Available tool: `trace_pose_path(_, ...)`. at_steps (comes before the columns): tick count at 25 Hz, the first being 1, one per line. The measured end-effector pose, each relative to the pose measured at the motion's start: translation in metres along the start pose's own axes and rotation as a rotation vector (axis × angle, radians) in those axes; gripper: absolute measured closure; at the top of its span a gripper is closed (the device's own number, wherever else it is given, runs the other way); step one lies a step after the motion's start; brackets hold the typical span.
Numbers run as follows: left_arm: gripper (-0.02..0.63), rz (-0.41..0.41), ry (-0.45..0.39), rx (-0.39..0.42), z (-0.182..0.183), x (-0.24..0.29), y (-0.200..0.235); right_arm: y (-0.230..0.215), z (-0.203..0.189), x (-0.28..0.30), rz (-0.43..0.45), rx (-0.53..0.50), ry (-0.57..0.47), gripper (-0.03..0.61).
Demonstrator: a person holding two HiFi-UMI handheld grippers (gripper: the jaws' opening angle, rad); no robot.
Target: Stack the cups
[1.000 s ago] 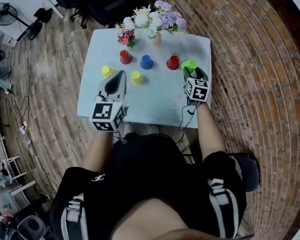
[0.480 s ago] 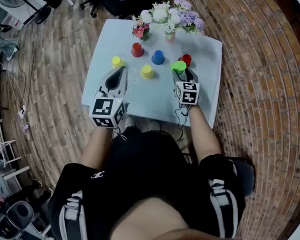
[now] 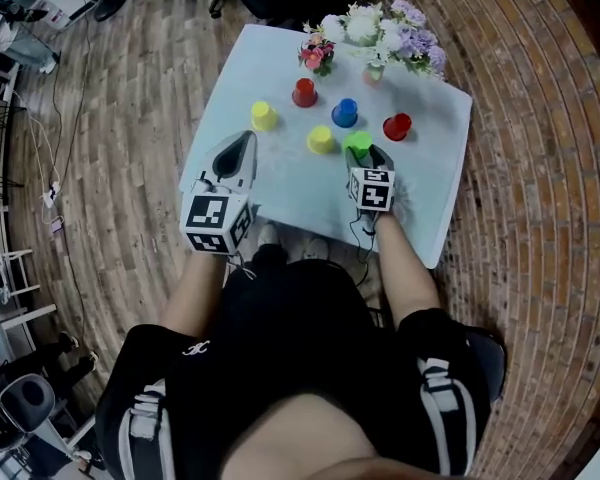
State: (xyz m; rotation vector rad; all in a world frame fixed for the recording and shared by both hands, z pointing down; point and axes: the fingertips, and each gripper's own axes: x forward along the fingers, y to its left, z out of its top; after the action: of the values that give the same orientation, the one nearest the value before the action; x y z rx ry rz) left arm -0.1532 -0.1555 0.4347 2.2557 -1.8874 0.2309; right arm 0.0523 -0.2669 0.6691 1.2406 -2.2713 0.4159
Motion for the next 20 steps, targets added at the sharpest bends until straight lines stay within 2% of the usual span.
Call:
trace_pose_path(6, 0.611, 0.002, 0.004, -0.009, -0.005, -0.004, 0.009, 0.013, -0.024, 0.013, -0.023, -0.043, 0.064, 0.35)
trace_pose_path(12, 0.611, -0.003, -0.01, -0.019, -0.003, -0.004, 0.019, 0.016, -0.03, 0.017, -0.065, -0.035, 0.055, 0.342)
trace_pose_path(13, 0.611, -0.008, -0.013, -0.019, -0.002, -0.004, 0.019, 0.017, -0.03, 0.017, -0.058, -0.027, 0.047, 0.301)
trace_pose_path(15, 0.611, -0.025, -0.02, -0.017, 0.001, -0.004, 0.017, 0.021, -0.021, 0.01, -0.048, -0.011, 0.004, 0.25)
trace_pose_path(20, 0.611, -0.075, -0.04, -0.019, 0.009, 0.001, 0.008, 0.027, 0.037, -0.039, -0.087, 0.064, -0.176, 0.247)
